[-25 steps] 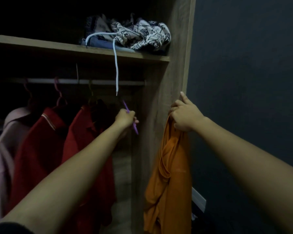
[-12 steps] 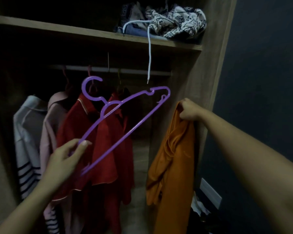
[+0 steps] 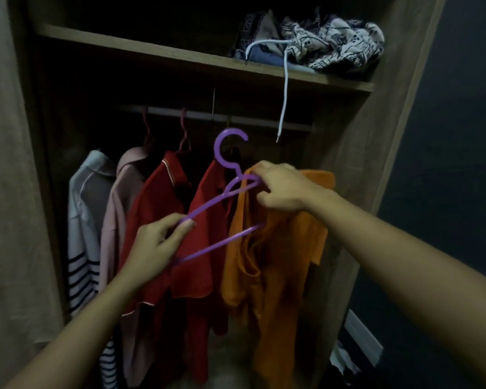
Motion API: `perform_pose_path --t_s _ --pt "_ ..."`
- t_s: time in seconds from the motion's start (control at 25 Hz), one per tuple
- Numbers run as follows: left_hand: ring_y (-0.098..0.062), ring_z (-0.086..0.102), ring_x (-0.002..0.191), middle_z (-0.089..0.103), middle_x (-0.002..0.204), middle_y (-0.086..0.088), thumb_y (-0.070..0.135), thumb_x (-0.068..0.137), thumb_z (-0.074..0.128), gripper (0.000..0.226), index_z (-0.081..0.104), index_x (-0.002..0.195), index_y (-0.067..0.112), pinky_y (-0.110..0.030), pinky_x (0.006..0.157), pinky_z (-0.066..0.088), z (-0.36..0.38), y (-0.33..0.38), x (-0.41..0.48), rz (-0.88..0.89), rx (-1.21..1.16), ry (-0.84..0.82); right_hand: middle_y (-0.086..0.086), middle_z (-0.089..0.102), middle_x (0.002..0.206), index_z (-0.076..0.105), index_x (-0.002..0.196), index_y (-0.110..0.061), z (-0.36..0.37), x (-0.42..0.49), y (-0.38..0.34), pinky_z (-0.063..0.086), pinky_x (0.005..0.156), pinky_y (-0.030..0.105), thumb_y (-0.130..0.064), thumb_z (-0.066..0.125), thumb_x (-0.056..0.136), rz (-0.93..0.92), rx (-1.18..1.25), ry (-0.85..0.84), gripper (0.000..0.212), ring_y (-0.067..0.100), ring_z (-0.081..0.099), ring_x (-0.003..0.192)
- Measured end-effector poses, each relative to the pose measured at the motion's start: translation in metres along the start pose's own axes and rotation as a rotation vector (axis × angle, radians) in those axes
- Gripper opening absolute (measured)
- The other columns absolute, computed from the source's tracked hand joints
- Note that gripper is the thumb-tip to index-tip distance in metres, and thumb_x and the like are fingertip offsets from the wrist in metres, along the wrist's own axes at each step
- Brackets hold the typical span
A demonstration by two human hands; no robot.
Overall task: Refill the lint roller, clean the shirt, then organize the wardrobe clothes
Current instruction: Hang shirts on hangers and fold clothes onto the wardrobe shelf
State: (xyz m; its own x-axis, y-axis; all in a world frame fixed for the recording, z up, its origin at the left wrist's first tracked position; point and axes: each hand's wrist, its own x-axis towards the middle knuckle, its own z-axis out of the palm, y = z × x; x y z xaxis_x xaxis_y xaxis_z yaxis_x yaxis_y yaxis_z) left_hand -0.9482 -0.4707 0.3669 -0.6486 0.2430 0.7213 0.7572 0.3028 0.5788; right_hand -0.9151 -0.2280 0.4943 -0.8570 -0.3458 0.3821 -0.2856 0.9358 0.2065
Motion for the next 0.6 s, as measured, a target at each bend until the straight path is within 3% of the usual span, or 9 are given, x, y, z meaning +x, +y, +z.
perform_pose_path --t_s 0.12,0.2,0.28,0.36,0.48,0.52,0.6 --pt "-0.023 0.060 0.073 0.066 0.079 -0.010 0.052 0.087 0.043 0.028 0.062 0.094 0.033 -0.041 0.068 0.047 -0.003 0.005 0.010 -0.032 0.119 0.134 0.007 0.065 0.074 0.059 0.086 -0.013 -0.007 -0.013 0.007 0.043 0.048 0.030 -0.042 0.028 0.091 -0.195 -0.209 0.379 0.043 0.028 0.062 0.059" --pt "-0.033 0.056 0.092 0.063 0.100 -0.013 0.045 0.090 0.044 0.033 0.059 0.111 0.024 -0.043 0.078 0.044 0.008 0.019 0.006 0.000 0.397 0.345 0.007 0.065 0.065 0.058 0.081 -0.014 -0.006 -0.016 0.011 0.044 0.039 0.031 -0.046 0.019 0.096 -0.185 -0.248 0.474 0.053 0.031 0.061 0.048" --pt "-0.032 0.046 0.102 0.050 0.114 -0.013 0.038 0.089 0.049 0.033 0.053 0.116 0.020 -0.044 0.083 0.040 0.034 0.053 -0.012 0.140 0.410 0.461 0.009 0.066 0.066 0.059 0.081 -0.014 -0.008 -0.014 0.007 0.047 0.040 0.035 -0.048 0.021 0.095 -0.131 -0.257 0.502 0.053 0.034 0.062 0.049" --pt "-0.026 0.040 0.104 0.040 0.118 -0.007 0.049 0.085 0.048 0.040 0.053 0.116 0.025 -0.040 0.083 0.038 0.068 0.072 -0.036 0.230 0.427 0.293 0.010 0.066 0.066 0.059 0.079 -0.014 -0.014 -0.013 0.004 0.046 0.041 0.036 -0.044 0.029 0.094 -0.108 -0.272 0.568 0.046 0.036 0.062 0.050" --pt "-0.022 0.035 0.115 0.035 0.129 -0.003 0.066 0.079 0.045 0.052 0.058 0.111 0.027 -0.042 0.090 0.038 0.099 0.055 -0.049 -0.033 0.428 -0.086 0.011 0.066 0.069 0.060 0.082 -0.013 -0.028 -0.017 0.003 0.046 0.046 0.037 -0.044 0.026 0.094 -0.112 -0.246 0.584 0.047 0.036 0.063 0.057" --pt "-0.020 0.038 0.116 0.038 0.127 0.000 0.071 0.078 0.040 0.056 0.061 0.104 0.026 -0.040 0.093 0.039 0.101 0.042 -0.048 -0.099 0.347 -0.187 0.010 0.066 0.071 0.060 0.083 -0.013 -0.033 -0.021 0.005 0.048 0.048 0.039 -0.045 0.024 0.094 -0.116 -0.235 0.577 0.049 0.036 0.063 0.060" --pt "-0.012 0.052 0.104 0.050 0.110 0.009 0.081 0.076 0.030 0.070 0.065 0.093 0.023 -0.023 0.088 0.042 0.093 0.010 -0.049 -0.057 0.158 -0.282 0.010 0.066 0.072 0.060 0.084 -0.014 -0.044 -0.034 0.017 0.050 0.052 0.042 -0.047 0.022 0.093 -0.105 -0.236 0.550 0.051 0.035 0.063 0.064"
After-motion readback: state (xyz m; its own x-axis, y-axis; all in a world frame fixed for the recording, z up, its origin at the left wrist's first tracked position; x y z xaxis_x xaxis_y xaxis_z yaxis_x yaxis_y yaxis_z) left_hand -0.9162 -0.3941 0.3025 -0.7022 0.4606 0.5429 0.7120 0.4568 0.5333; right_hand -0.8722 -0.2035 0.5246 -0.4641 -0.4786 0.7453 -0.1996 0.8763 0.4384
